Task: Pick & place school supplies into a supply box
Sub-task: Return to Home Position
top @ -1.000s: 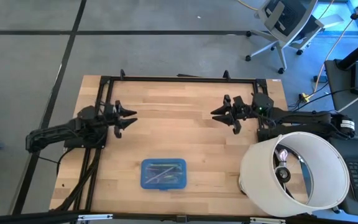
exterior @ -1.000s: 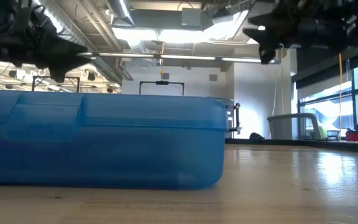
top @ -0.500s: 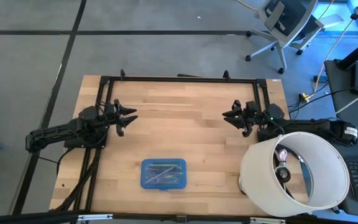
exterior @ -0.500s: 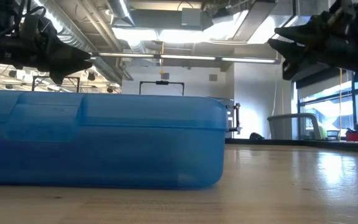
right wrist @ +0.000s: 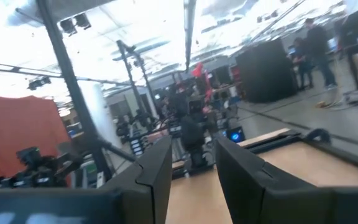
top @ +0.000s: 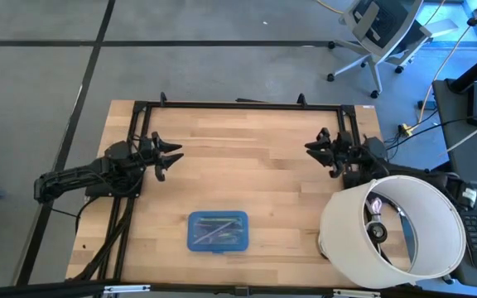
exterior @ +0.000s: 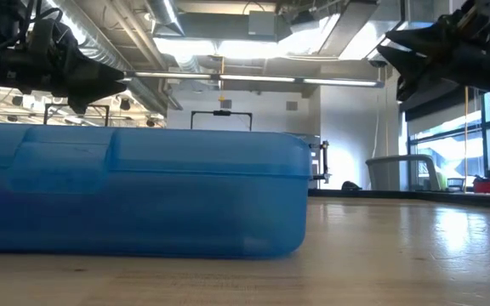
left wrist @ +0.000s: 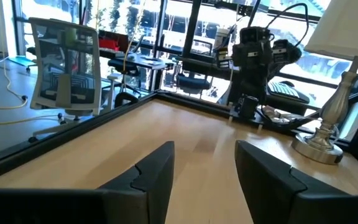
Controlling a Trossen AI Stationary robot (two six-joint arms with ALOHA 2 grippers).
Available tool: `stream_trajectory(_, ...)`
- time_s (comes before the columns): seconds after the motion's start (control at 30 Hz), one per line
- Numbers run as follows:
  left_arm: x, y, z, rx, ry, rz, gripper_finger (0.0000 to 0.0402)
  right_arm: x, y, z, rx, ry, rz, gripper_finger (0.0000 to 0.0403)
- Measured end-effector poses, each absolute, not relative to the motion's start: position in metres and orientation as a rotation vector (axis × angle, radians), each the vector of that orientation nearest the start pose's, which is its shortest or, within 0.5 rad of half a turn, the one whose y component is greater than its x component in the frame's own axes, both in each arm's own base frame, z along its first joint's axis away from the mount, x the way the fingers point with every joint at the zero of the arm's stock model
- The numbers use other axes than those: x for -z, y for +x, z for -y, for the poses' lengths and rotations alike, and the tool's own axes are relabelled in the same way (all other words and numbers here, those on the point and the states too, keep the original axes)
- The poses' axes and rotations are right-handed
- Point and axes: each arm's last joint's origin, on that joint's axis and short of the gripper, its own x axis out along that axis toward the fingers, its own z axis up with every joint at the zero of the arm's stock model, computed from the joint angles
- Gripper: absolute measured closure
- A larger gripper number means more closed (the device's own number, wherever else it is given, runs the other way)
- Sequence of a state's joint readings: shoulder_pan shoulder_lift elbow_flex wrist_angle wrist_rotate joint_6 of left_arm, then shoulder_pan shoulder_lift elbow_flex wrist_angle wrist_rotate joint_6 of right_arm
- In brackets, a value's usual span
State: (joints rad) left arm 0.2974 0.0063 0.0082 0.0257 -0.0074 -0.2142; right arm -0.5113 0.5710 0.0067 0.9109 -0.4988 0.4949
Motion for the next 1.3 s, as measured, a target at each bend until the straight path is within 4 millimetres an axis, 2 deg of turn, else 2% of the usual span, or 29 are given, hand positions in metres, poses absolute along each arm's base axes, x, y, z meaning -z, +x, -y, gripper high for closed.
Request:
stream_trajectory(0.5,-0.168,0.093,-0.029,-0.301,-0.209,0.06,0.024,-0.197,0.08,0.044,0.25,0.268,0.368,0.0277)
stream_trajectory(0.7,-0.168,0.093,-0.029,-0.301,-0.209,0.061,0.0237,-0.187,0.082,0.048,0.357,0.299,0.287,0.0277)
stream_trajectory(0.93,-0.168,0.093,-0.029,-0.3,-0.209,0.06,0.0236,-0.171,0.084,0.049,0.396,0.336,0.127,0.0277)
stream_trajectory(1.3,-0.168,0.093,-0.029,-0.301,-0.209,0.06,0.0235,-0.169,0.084,0.05,0.4,0.339,0.113,0.0277)
